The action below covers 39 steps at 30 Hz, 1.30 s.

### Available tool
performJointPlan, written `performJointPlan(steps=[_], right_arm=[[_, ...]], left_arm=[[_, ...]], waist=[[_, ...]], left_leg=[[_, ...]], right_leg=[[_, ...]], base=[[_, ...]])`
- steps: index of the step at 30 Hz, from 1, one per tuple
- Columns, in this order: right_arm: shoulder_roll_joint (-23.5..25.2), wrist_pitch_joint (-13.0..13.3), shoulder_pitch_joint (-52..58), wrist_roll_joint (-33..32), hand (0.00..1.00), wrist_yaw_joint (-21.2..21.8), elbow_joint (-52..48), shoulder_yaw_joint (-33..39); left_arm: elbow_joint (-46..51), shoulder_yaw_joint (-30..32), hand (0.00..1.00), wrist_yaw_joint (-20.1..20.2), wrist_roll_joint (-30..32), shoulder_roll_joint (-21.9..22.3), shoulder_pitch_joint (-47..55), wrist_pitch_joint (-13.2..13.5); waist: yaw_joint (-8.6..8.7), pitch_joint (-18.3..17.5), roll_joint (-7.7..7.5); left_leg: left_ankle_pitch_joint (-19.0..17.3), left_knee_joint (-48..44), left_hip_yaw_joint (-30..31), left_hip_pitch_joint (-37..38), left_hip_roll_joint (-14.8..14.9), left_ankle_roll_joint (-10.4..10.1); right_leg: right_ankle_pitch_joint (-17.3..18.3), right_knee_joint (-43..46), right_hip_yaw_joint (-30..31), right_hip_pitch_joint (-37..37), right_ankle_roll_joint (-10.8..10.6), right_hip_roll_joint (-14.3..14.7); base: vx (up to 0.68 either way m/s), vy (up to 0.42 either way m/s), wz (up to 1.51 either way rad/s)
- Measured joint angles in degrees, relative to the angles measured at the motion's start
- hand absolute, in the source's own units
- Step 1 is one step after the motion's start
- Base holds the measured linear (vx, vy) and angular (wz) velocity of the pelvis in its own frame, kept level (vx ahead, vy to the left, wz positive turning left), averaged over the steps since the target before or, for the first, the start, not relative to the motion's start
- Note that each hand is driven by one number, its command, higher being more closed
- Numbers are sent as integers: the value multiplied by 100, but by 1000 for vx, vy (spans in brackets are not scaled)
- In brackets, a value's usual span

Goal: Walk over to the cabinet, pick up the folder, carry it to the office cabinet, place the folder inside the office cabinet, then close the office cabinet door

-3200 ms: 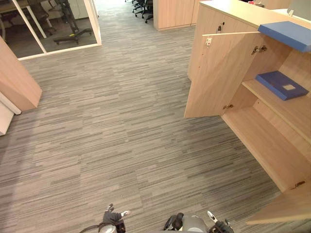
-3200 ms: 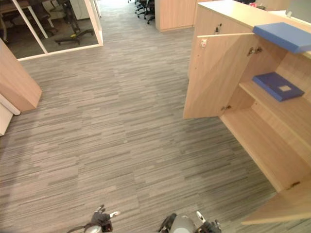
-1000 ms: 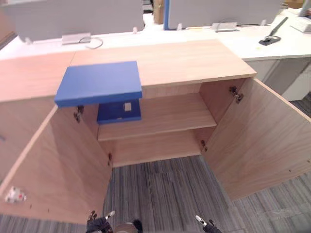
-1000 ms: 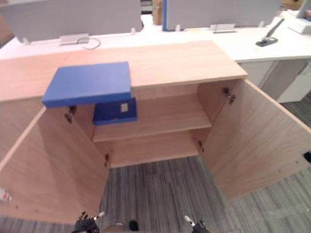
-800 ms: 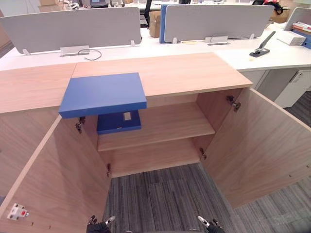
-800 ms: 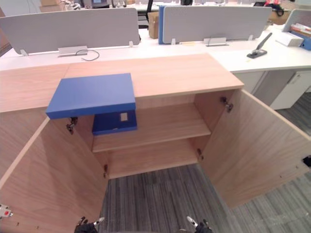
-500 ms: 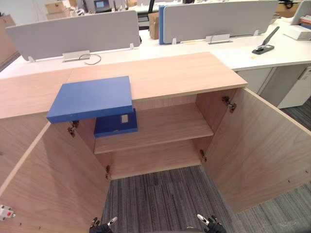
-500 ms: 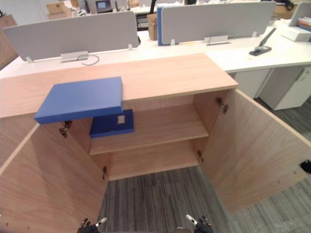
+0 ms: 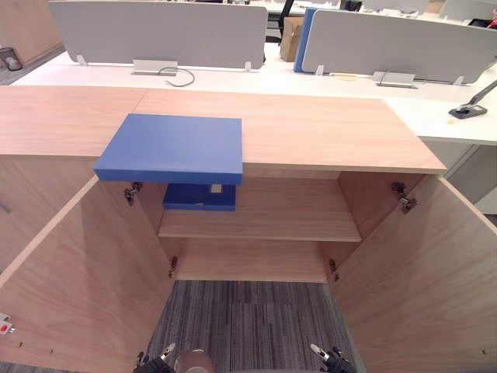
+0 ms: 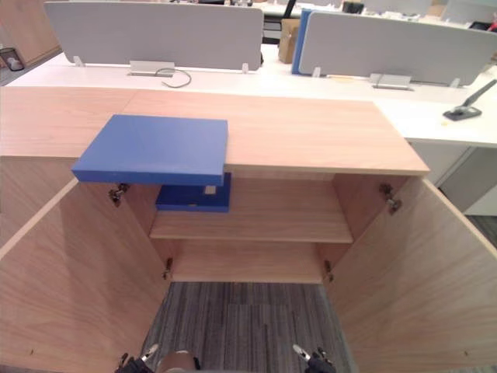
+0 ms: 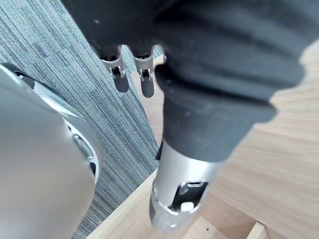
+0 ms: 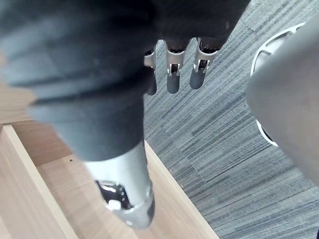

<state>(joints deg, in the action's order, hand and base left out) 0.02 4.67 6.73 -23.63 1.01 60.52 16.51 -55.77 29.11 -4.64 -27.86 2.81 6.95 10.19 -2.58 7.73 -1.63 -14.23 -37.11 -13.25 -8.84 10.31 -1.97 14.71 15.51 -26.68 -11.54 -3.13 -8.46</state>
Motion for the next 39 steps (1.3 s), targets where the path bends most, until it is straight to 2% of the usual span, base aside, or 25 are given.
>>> performJointPlan(steps=[1,2,3,4,5,6,7,9,15,18,20,22,23,24,26,28,31,33,34,35,39], right_arm=[[-126,-9,-21,-1,0,-2,30,35],[-105,-38,-45,6,0,8,47,1],[-83,-34,-60,3,0,9,35,-29],[-26,-36,-92,8,0,9,36,-38],[-20,-36,-98,10,0,10,33,-39],[4,-35,-80,13,0,7,2,-90],[9,-29,-64,13,0,7,-33,-157],[-33,-20,0,18,0,6,-155,-463],[-160,-32,97,246,0,0,-246,-906],[-161,-44,148,258,0,0,-246,-945],[-162,-42,194,257,0,1,-247,-987],[-161,-43,207,257,0,3,-246,-1001],[-163,-33,208,257,0,5,-247,-1047],[-168,-25,208,257,0,5,-248,-1081],[-174,-18,204,257,0,8,-252,-1158],[-171,-17,198,257,0,9,-258,-1159],[-168,-17,195,259,0,19,-260,-1160],[-166,-17,194,263,0,63,-259,-1160],[-170,-15,204,271,0,94,-237,-1164],[-177,-18,204,314,0,121,-221,-1168],[-243,-18,306,459,0,198,-190,-1333]], left_arm=[[18,-140,0,75,-589,105,-7,9],[169,-335,0,134,-1026,48,9,12],[321,-426,0,145,-1163,37,38,9],[840,-649,0,153,-1474,23,135,10],[1143,-751,0,157,-1569,40,208,15],[2022,-1087,0,178,-1726,12,445,25],[2419,-1204,0,183,-1752,-3,533,38],[4079,-1480,0,181,-1817,-30,773,149],[6274,-1856,0,132,-1635,-27,928,324],[7389,-1886,0,-130,-890,30,1147,401],[7982,-1798,0,-578,241,45,1216,531],[8235,-1683,0,-996,1143,51,1235,534],[8355,-1630,0,-1329,1938,51,1237,520],[8420,-1611,0,-1464,2284,51,1237,508],[8699,-1557,0,-1940,3624,43,1228,395],[8852,-1535,0,-2153,4408,8,1162,307],[8931,-1506,0,-2311,5246,-113,926,203],[8929,-1538,0,-2325,5669,-431,659,137],[8877,-1568,0,-2347,5927,-769,446,116],[8717,-1595,0,-2385,6206,-1139,242,77],[7875,-1685,0,-2408,6865,-1930,-439,-95]], waist=[[-3,-27,151],[-8,-4,123],[-10,20,74],[-28,34,-9],[-46,40,-20],[-76,31,-42],[-86,32,-43],[-131,25,-37],[-130,-10,-9],[-144,-118,-18],[-167,-228,-26],[-167,-311,-29],[-166,-341,-30],[-166,-355,-33],[-166,-427,-52],[-167,-459,-53],[-178,-518,-39],[-165,-536,-38],[-168,-550,-35],[-164,-583,-8],[-103,-699,0]], left_leg=[[312,703,87,90,-44,-42],[407,1059,57,269,-230,1],[459,1178,61,312,-302,10],[534,1360,64,356,-416,30],[554,1440,60,400,-443,29],[690,1696,18,537,-514,36],[759,1830,-1,607,-535,29],[1049,2319,-34,774,-600,-8],[1313,2782,-25,913,-623,-20],[1322,2796,-21,901,-632,-6],[1321,2797,-15,896,-645,-3],[1322,2805,-15,893,-646,-3],[1323,2815,-14,896,-646,-4],[1326,2824,-14,898,-645,-8],[1364,2888,-23,914,-648,-25],[1376,2907,-37,953,-646,-30],[1378,3002,-119,1008,-640,-36],[1381,3024,-157,1022,-626,-40],[1406,3090,-181,1071,-620,-55],[1447,3192,-222,1122,-622,-60],[1587,3394,-258,1205,-645,-84]], right_leg=[[-12,37,21,66,-41,18],[-58,-41,72,60,-62,-63],[-73,-90,135,60,-50,-89],[-80,-160,213,55,-55,-142],[-105,-177,214,46,-83,-157],[-180,-259,244,10,-92,-189],[-216,-293,269,-4,-91,-191],[-308,-393,331,3,-110,-205],[-308,-460,335,42,-112,-164],[-311,-460,337,54,-116,-165],[-317,-467,337,50,-121,-168],[-328,-481,337,48,-117,-161],[-330,-492,337,44,-115,-155],[-332,-499,337,45,-111,-152],[-341,-511,348,47,-98,-143],[-350,-513,370,47,-84,-137],[-353,-518,496,56,-78,-127],[-360,-521,528,62,-66,-116],[-362,-534,580,77,-63,-99],[-362,-561,644,106,-62,-63],[-375,-606,680,138,-43,-18]], base=[[101,157,23],[97,184,21],[70,134,24],[15,82,19],[-3,62,9],[-10,42,-6],[-36,20,-13],[-80,-21,-9],[-119,-27,0],[-52,11,3],[0,0,0],[0,0,0],[0,0,0],[0,0,0],[0,0,0],[28,7,-4],[-36,17,-17],[-10,7,-11],[-42,-3,-17],[-49,-8,-18],[-1,-14,-7]])
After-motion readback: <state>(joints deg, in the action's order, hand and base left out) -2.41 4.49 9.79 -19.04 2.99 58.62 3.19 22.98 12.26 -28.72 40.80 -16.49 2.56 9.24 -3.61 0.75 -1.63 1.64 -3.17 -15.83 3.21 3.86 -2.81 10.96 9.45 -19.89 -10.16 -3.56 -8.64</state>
